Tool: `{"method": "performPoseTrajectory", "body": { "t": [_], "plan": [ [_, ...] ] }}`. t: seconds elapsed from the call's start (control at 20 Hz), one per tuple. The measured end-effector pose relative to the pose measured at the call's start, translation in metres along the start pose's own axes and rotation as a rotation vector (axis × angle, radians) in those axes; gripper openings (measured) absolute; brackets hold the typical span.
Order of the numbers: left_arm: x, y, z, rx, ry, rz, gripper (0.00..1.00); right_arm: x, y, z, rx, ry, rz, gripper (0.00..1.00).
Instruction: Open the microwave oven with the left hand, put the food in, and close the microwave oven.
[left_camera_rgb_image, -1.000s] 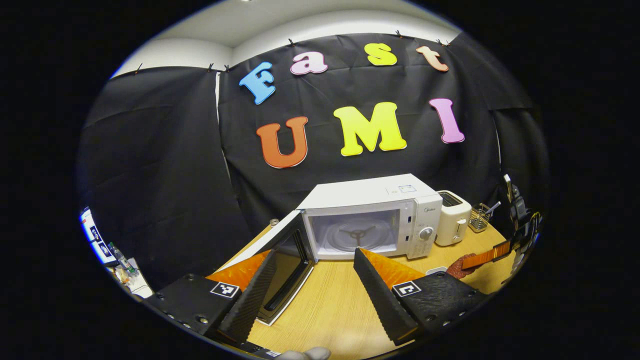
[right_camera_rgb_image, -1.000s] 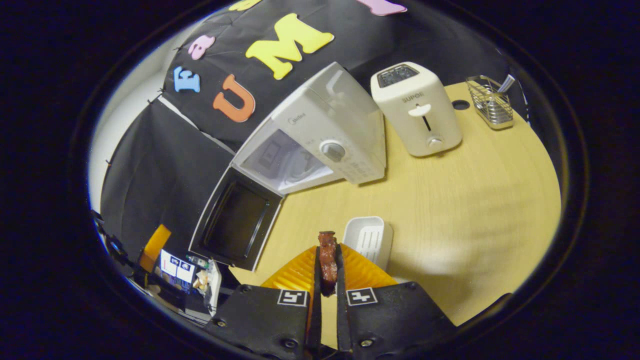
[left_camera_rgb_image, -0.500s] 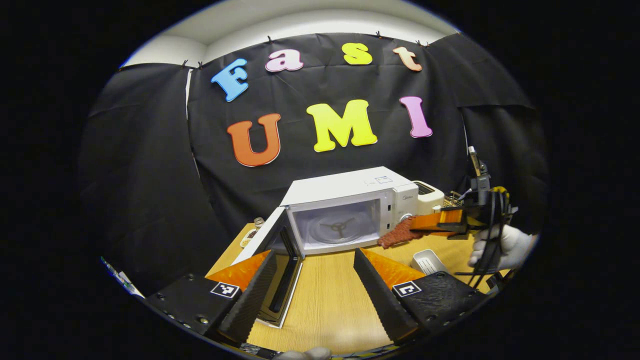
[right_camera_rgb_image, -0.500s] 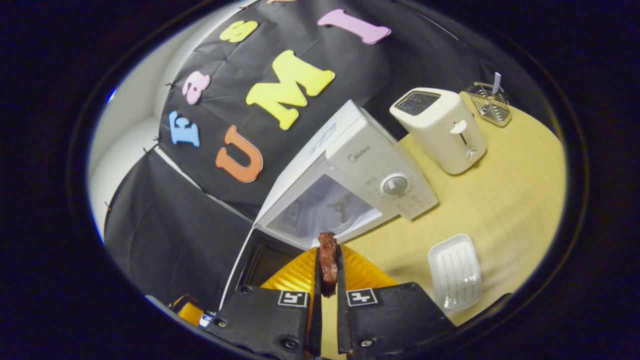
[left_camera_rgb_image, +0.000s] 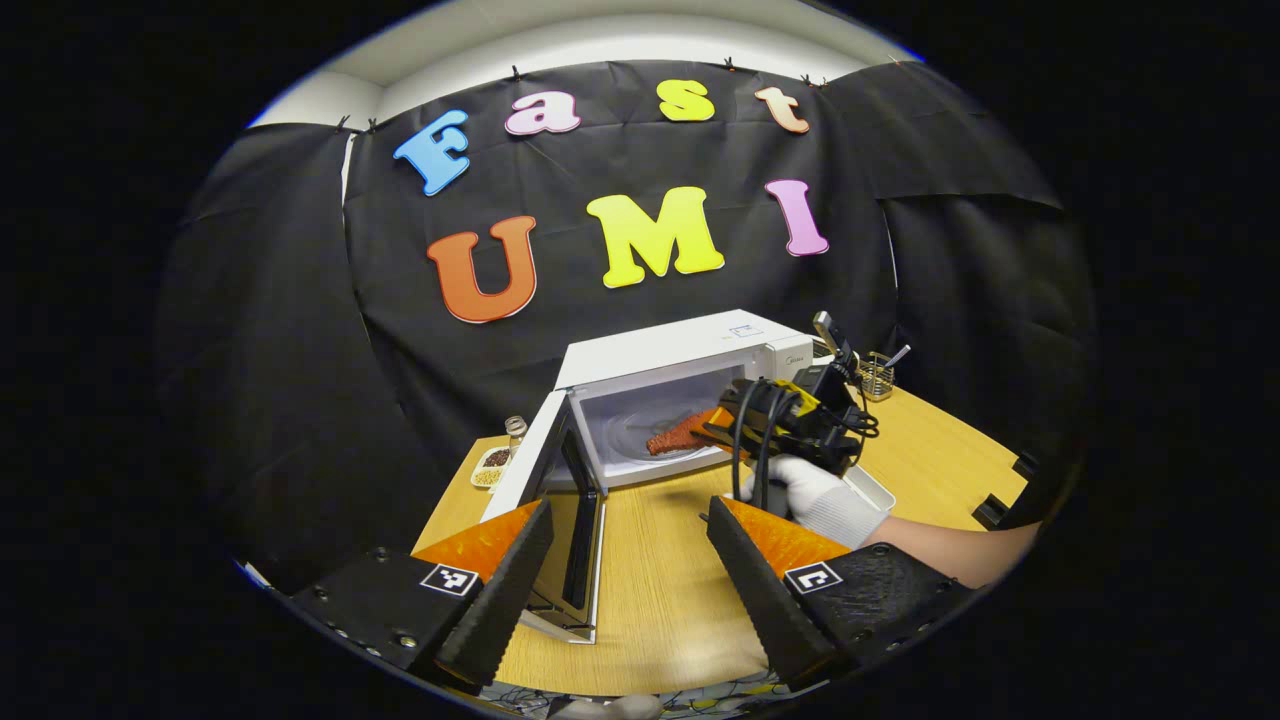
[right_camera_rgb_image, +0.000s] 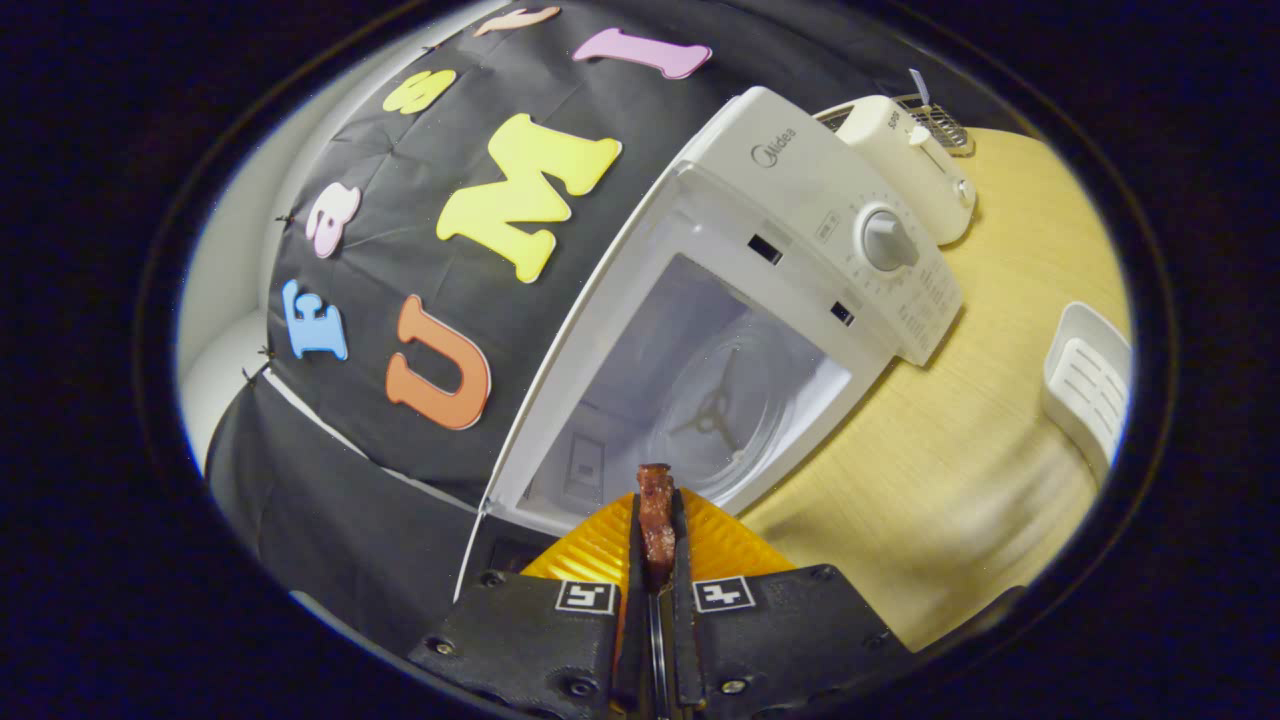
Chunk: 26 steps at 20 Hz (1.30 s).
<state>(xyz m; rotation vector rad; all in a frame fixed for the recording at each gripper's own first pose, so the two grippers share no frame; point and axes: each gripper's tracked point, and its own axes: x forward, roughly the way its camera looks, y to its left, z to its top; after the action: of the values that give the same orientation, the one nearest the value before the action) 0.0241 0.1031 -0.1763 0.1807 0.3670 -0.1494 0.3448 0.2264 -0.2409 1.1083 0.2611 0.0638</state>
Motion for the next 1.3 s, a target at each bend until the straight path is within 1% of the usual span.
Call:
{"method": "performPoseTrajectory", "body": {
  "t": [0.1,0.25,0.4,0.5,0.55,0.7,0.75,0.8,0.85,0.9,0.95,1.0,1.05,1.1,1.15,1.2,1.25,1.3],
  "plan": [
    [0.001,0.008,-0.007,0.005,0.013,0.009,0.95,0.030,0.001,-0.004,0.033,-0.037,-0.008,0.15],
    [0.005,0.020,-0.013,0.001,0.028,0.020,0.95,0.070,-0.010,-0.010,0.104,-0.074,-0.062,0.15],
    [0.006,0.031,-0.012,0.004,0.024,0.040,0.95,0.095,-0.024,-0.013,0.143,-0.121,-0.107,0.16],
    [0.007,0.037,-0.017,0.005,0.033,0.051,0.95,0.105,-0.034,-0.013,0.133,-0.138,-0.134,0.15],
    [0.007,0.039,-0.020,0.004,0.040,0.053,0.95,0.110,-0.040,-0.010,0.140,-0.150,-0.142,0.16],
    [0.006,0.045,-0.024,-0.005,0.053,0.053,0.95,0.125,-0.049,-0.001,0.153,-0.169,-0.121,0.15],
    [0.007,0.045,-0.024,-0.015,0.054,0.046,0.95,0.128,-0.051,0.000,0.148,-0.179,-0.118,0.06],
    [0.009,0.045,-0.022,-0.022,0.052,0.042,0.95,0.128,-0.053,0.005,0.110,-0.192,-0.128,0.16],
    [0.011,0.044,-0.020,-0.026,0.050,0.036,0.95,0.128,-0.057,0.006,0.024,-0.205,-0.149,0.17],
    [0.013,0.045,-0.019,-0.024,0.044,0.034,0.95,0.127,-0.056,0.008,-0.043,-0.219,-0.164,0.11],
    [0.014,0.045,-0.018,-0.020,0.041,0.032,0.95,0.127,-0.056,0.008,-0.093,-0.227,-0.182,0.22],
    [0.017,0.045,-0.018,-0.010,0.036,0.034,0.95,0.126,-0.062,0.005,-0.156,-0.216,-0.217,0.27],
    [0.022,0.045,-0.019,0.002,0.042,0.030,0.95,0.127,-0.062,0.003,-0.198,-0.216,-0.227,0.18],
    [0.024,0.045,-0.021,0.015,0.044,0.030,0.95,0.128,-0.062,0.001,-0.216,-0.209,-0.235,0.39],
    [0.025,0.047,-0.018,0.025,0.038,0.028,0.95,0.127,-0.062,-0.001,-0.244,-0.202,-0.239,0.29],
    [0.025,0.047,-0.016,0.027,0.030,0.028,0.95,0.128,-0.062,0.001,-0.278,-0.197,-0.253,0.54],
    [0.026,0.048,-0.016,0.025,0.031,0.026,0.95,0.125,-0.064,0.003,-0.315,-0.200,-0.269,0.48],
    [0.028,0.049,-0.016,0.021,0.032,0.026,0.95,0.122,-0.063,0.002,-0.359,-0.199,-0.276,0.55]
  ]
}}
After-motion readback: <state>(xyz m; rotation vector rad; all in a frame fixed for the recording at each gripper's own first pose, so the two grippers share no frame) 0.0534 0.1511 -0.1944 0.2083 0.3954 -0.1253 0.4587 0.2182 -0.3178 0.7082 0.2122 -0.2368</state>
